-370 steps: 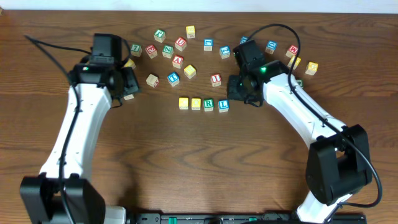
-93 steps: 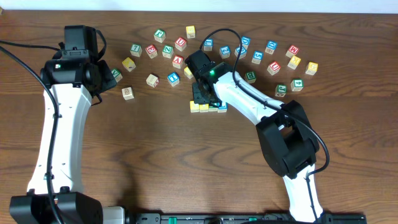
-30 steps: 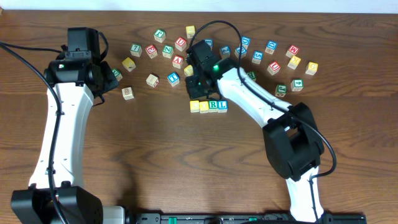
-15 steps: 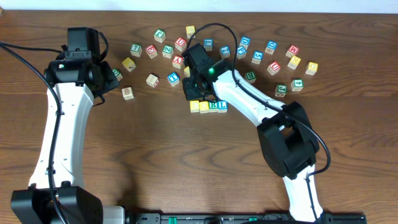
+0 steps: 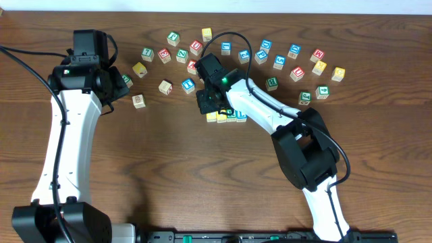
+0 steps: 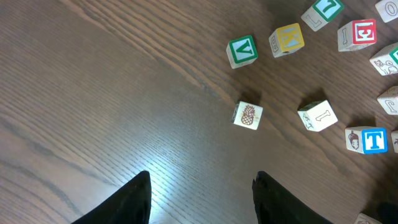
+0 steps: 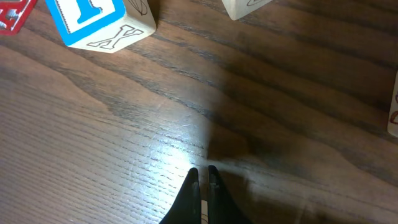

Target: Spell out CORL

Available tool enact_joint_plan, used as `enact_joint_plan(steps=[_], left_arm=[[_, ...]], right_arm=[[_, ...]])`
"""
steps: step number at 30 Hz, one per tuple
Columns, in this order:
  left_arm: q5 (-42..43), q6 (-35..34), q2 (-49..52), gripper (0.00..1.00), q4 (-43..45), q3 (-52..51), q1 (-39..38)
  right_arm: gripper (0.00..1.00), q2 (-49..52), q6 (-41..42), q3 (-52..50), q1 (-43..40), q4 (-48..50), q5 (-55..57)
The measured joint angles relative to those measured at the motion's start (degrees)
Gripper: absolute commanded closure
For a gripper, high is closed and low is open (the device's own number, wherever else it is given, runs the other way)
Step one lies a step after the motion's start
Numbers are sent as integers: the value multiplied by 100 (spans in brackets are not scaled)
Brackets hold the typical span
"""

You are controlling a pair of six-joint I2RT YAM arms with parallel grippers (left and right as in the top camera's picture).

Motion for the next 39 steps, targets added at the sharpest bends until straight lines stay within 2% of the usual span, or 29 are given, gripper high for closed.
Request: enact_joint_plan(steps=[39], left_arm=[[0,0,0,48,-2,0,2]], right_arm=[[99,0,0,17,-2,-109,-2]])
